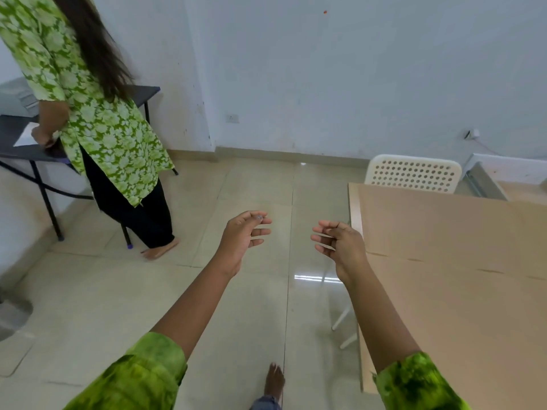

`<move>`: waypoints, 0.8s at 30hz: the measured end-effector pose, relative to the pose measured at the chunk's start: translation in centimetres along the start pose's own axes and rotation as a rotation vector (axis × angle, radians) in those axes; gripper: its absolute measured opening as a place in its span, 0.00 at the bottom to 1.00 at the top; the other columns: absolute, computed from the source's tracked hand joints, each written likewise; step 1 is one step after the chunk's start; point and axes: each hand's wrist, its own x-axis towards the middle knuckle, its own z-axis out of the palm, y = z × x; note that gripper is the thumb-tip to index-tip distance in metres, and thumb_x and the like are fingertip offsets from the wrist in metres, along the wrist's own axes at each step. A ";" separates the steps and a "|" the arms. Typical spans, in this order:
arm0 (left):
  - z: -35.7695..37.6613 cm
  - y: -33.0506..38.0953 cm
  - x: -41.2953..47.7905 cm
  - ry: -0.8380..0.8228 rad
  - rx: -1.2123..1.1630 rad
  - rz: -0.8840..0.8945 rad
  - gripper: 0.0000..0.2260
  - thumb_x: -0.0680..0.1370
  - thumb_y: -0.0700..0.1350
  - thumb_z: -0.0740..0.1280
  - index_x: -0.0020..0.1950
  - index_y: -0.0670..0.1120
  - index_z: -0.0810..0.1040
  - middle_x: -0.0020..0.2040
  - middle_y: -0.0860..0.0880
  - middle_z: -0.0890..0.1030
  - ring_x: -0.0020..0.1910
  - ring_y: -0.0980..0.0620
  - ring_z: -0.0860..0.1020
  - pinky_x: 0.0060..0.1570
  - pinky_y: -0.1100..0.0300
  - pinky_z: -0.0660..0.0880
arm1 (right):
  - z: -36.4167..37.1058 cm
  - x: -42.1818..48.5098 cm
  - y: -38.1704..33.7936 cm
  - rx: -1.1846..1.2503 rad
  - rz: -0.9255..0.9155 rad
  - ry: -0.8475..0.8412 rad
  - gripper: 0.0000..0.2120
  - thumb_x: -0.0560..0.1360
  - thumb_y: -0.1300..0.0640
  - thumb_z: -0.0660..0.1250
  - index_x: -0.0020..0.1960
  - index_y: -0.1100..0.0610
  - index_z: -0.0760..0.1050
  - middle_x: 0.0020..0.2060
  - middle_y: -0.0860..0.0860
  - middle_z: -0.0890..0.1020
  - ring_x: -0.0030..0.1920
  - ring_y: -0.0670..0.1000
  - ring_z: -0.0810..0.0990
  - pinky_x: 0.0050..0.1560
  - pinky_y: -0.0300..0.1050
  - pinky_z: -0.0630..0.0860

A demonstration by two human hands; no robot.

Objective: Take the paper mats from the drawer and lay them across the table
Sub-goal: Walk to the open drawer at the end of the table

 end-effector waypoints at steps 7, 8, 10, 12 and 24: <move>1.4 5.1 13.5 -0.070 0.011 0.036 0.09 0.80 0.43 0.59 0.51 0.48 0.79 0.51 0.48 0.82 0.49 0.48 0.81 0.45 0.59 0.75 | 3.0 10.6 -6.3 0.036 -0.077 0.021 0.11 0.77 0.67 0.55 0.49 0.60 0.75 0.41 0.53 0.80 0.39 0.51 0.80 0.39 0.41 0.75; 1.7 6.0 15.6 -0.073 0.012 0.042 0.09 0.80 0.43 0.59 0.52 0.47 0.78 0.51 0.48 0.82 0.49 0.48 0.81 0.46 0.58 0.75 | 3.3 12.2 -7.3 0.038 -0.087 0.033 0.10 0.77 0.67 0.55 0.49 0.60 0.75 0.41 0.54 0.80 0.39 0.51 0.80 0.39 0.41 0.75; 2.3 7.4 19.1 -0.077 0.014 0.048 0.09 0.80 0.43 0.59 0.54 0.45 0.78 0.52 0.47 0.82 0.49 0.48 0.81 0.49 0.57 0.75 | 3.7 15.1 -9.0 0.039 -0.097 0.058 0.10 0.77 0.67 0.56 0.49 0.60 0.75 0.41 0.54 0.80 0.39 0.51 0.80 0.39 0.41 0.75; 3.0 8.7 22.6 -0.112 0.014 0.055 0.10 0.80 0.43 0.59 0.56 0.44 0.77 0.52 0.46 0.82 0.49 0.48 0.81 0.51 0.55 0.76 | 4.1 18.0 -10.5 0.041 -0.111 0.078 0.10 0.77 0.67 0.56 0.47 0.59 0.75 0.41 0.54 0.81 0.39 0.51 0.80 0.39 0.41 0.76; 8.0 13.2 46.1 -0.395 0.028 0.073 0.09 0.80 0.43 0.59 0.55 0.45 0.77 0.55 0.46 0.81 0.48 0.49 0.80 0.48 0.57 0.75 | 8.2 35.9 -17.9 0.101 -0.227 0.305 0.10 0.77 0.67 0.56 0.46 0.59 0.75 0.41 0.55 0.80 0.39 0.52 0.80 0.42 0.43 0.76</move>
